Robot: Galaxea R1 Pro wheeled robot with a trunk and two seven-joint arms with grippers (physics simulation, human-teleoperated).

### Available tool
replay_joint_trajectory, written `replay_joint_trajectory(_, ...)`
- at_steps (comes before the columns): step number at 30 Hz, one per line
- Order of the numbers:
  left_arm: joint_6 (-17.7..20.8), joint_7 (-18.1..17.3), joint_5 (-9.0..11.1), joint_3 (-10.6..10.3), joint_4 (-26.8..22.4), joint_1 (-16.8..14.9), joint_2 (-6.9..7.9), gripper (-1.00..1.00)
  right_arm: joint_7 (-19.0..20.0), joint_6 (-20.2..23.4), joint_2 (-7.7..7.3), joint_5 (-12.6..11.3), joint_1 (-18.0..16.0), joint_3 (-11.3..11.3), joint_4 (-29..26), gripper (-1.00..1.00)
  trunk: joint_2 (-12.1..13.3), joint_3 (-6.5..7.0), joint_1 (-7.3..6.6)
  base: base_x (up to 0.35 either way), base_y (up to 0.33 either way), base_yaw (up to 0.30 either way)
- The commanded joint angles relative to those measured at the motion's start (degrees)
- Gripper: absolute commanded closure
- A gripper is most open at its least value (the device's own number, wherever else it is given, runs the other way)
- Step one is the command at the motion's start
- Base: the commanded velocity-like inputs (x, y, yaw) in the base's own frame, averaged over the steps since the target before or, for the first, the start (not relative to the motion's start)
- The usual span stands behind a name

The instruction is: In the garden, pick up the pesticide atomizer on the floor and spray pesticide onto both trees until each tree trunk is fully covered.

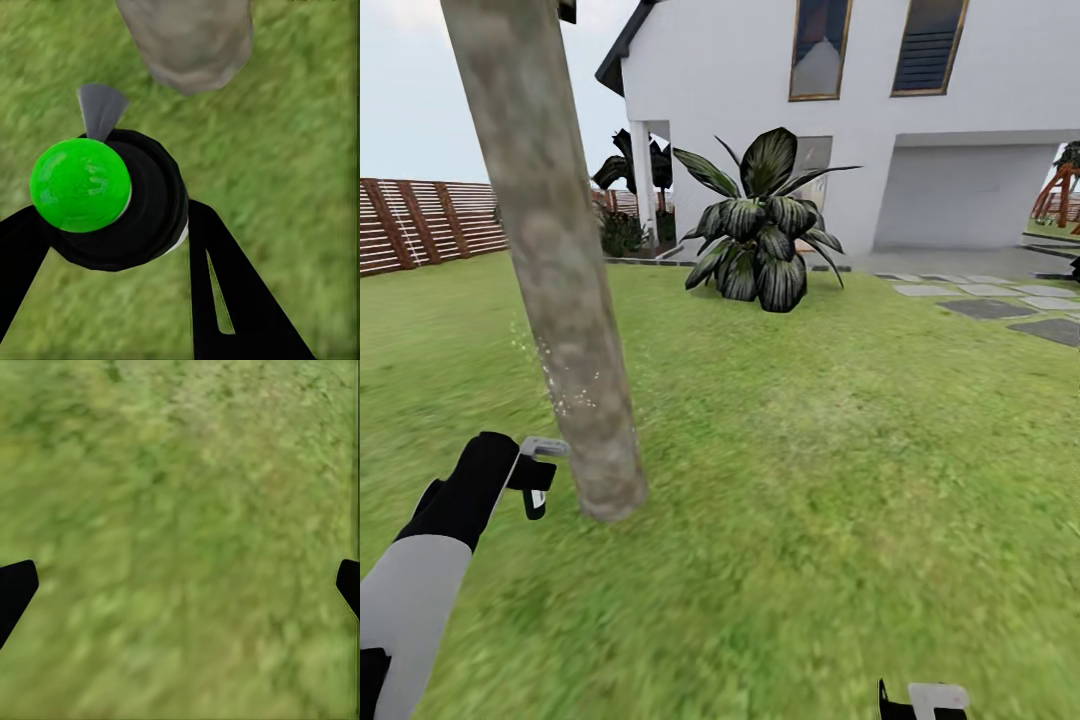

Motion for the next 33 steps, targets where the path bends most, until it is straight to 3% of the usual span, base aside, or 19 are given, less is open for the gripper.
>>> replay_joint_trajectory(1, 0.13, -0.28, -0.78, 0.04, -0.07, -0.04, -0.01, 1.0, -0.35, -0.11, 0.01, 0.61, -0.05, -0.26, 0.09, -1.0, -0.03, -0.05, -0.01, 0.002, -0.271, 0.001)
replay_joint_trajectory(6, 0.12, -0.28, -0.88, 0.05, -0.07, -0.04, 0.09, 1.0, -0.35, -0.11, 0.02, 0.61, -0.05, -0.23, 0.11, -1.0, -0.03, -0.05, -0.01, 0.001, -0.271, 0.053)
replay_joint_trajectory(14, 0.04, 2.49, -0.87, 0.13, 2.47, 0.04, 0.32, 1.0, -0.35, -0.11, 0.08, 0.61, -0.05, -0.21, 0.11, -1.0, -0.03, -0.05, -0.01, 0.074, -0.271, 0.253)
replay_joint_trajectory(22, -0.05, 2.94, -0.85, 0.06, 3.46, 0.05, -0.05, 1.0, -0.35, -0.11, 0.05, 0.61, -0.05, -0.21, 0.11, -1.0, -0.03, -0.05, -0.01, 0.185, -0.231, 0.195)
replay_joint_trajectory(27, -0.5, 2.9, -0.9, 0.13, 7.85, 0.05, 0.05, 1.0, -0.34, -0.11, -0.17, 0.66, -0.05, -0.24, 0.11, -1.0, -0.03, -0.05, -0.01, 0.238, -0.19, 0.008)
replay_joint_trajectory(33, -4.71, 2.97, -0.9, 0.96, 12.42, 0.05, 0.36, 1.0, -0.26, -0.11, -0.11, 0.63, -0.05, -0.25, 0.11, -1.0, -0.03, -0.05, -0.01, 0.239, -0.188, 0.0)
